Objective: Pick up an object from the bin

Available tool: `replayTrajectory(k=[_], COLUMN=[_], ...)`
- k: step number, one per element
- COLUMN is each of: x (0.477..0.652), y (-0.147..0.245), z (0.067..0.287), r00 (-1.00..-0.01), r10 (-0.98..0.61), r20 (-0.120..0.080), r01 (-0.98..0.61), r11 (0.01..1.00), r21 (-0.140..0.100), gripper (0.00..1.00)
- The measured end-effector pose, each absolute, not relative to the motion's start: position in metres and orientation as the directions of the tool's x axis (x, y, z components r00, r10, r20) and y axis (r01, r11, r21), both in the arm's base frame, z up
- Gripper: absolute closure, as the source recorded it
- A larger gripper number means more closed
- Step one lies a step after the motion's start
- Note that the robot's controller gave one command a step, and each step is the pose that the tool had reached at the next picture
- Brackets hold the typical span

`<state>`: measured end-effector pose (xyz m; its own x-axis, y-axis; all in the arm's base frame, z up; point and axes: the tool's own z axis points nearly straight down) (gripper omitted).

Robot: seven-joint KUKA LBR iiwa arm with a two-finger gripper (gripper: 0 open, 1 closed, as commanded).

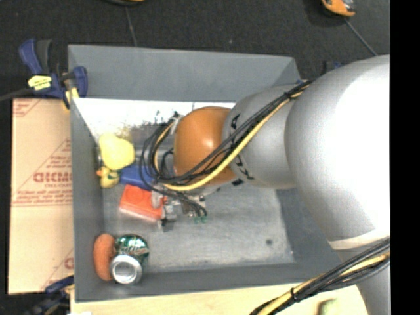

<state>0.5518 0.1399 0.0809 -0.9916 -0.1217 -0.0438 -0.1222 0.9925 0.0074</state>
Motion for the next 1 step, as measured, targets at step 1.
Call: replayTrajectory(k=[1], x=[0.5518], y=[0.1400], z=[0.0809], r00=[-0.992], r10=[-0.121], r20=[-0.044], r01=[-0.121], r11=[0.993], r21=[0.008], gripper=[1.00])
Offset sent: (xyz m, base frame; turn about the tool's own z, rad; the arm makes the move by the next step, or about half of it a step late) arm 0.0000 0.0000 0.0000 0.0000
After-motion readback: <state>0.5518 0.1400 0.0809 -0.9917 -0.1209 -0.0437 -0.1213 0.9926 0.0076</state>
